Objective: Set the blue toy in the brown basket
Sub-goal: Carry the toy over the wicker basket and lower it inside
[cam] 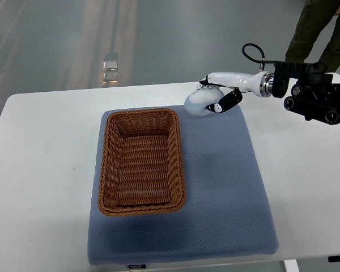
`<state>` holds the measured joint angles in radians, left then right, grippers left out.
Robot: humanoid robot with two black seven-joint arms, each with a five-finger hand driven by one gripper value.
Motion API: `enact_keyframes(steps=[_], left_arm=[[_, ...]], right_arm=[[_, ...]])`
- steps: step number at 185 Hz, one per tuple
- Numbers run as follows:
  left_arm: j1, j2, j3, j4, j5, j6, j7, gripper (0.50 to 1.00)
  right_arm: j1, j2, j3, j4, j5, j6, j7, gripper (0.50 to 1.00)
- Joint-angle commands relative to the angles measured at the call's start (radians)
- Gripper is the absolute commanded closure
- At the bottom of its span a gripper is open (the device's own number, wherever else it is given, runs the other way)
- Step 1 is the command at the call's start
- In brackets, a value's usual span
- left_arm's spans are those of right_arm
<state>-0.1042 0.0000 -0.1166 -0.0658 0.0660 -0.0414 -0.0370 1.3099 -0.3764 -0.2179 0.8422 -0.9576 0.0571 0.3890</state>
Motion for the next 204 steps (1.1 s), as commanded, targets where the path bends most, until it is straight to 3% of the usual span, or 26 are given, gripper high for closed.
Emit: enact_keyframes(steps=[1, 60, 79, 115, 142, 151, 204], left_arm=[[0.0, 0.0, 0.0, 0.0, 0.0, 0.0, -0.001, 0.5], [0.0, 0.0, 0.0, 0.0, 0.0, 0.0, -0.001, 0.5], [0.0, 0.0, 0.0, 0.0, 0.0, 0.0, 0.0, 0.5], [0.0, 0.0, 0.0, -0.002, 0.0, 0.0, 0.0, 0.5], [0.0, 0.0, 0.0, -0.002, 0.0, 0.0, 0.0, 0.5], [0.0, 0.0, 0.0, -0.002, 0.0, 0.0, 0.0, 0.5], [-0.002, 0.0, 0.0, -0.002, 0.0, 0.0, 0.0, 0.5]], right_arm=[[0.02, 0.045, 0.002, -0.003, 0.008, 0.001, 0.002, 1.0], [0.009, 0.249, -0.011, -0.04, 0.01, -0.002, 0.004, 1.0], [-0.001, 0.284, -0.012, -0.068, 0.008, -0.007, 0.004, 0.946], [-0.028, 0.307, -0.038, -0.081, 0.01, -0.013, 0.004, 0.716], [-0.043, 0.309, -0.04, -0.083, 0.01, -0.017, 0.004, 0.628], [-0.044, 0.307, -0.037, -0.083, 0.01, -0.028, 0.002, 0.607], [-0.049, 0.254, -0.002, -0.084, 0.152, -0.091, -0.006, 0.603]])
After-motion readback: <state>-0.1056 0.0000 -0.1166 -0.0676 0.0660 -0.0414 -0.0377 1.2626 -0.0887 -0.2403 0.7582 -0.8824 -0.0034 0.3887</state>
